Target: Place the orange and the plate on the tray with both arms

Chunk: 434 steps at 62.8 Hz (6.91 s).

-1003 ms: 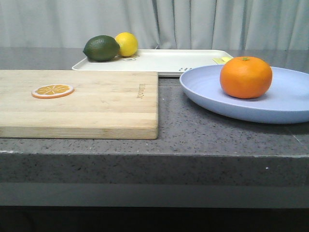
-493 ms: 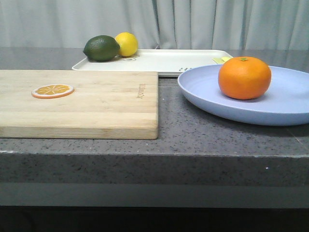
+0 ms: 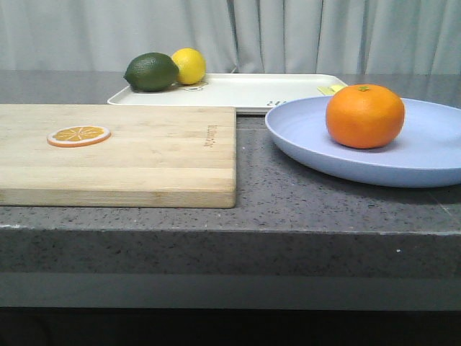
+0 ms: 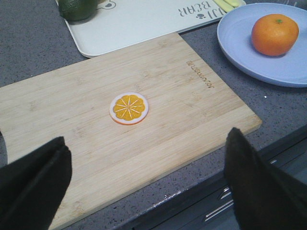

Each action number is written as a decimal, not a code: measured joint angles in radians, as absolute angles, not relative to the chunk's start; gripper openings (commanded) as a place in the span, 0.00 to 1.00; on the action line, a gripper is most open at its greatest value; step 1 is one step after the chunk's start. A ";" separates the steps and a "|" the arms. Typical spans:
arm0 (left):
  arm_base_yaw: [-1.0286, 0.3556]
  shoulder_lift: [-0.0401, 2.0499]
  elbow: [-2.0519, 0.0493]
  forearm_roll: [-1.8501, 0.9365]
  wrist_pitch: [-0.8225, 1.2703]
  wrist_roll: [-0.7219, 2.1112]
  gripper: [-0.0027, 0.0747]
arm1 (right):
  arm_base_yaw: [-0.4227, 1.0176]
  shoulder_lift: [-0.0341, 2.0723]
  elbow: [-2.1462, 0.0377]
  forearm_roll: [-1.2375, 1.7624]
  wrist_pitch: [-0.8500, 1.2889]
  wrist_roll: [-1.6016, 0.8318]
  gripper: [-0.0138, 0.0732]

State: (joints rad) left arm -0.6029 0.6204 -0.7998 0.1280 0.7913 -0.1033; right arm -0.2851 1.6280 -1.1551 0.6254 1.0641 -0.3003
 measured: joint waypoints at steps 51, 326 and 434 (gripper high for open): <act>-0.603 0.620 -0.800 0.128 0.791 -0.103 0.83 | -0.039 1.980 -1.807 0.681 1.107 -0.035 0.02; -0.603 0.620 -0.800 0.128 0.795 -0.103 0.83 | 0.236 0.406 -0.807 0.012 0.873 0.019 0.50; -0.560 0.518 -0.747 0.125 0.779 -0.103 0.01 | 0.236 0.406 -0.806 0.012 0.873 0.021 0.02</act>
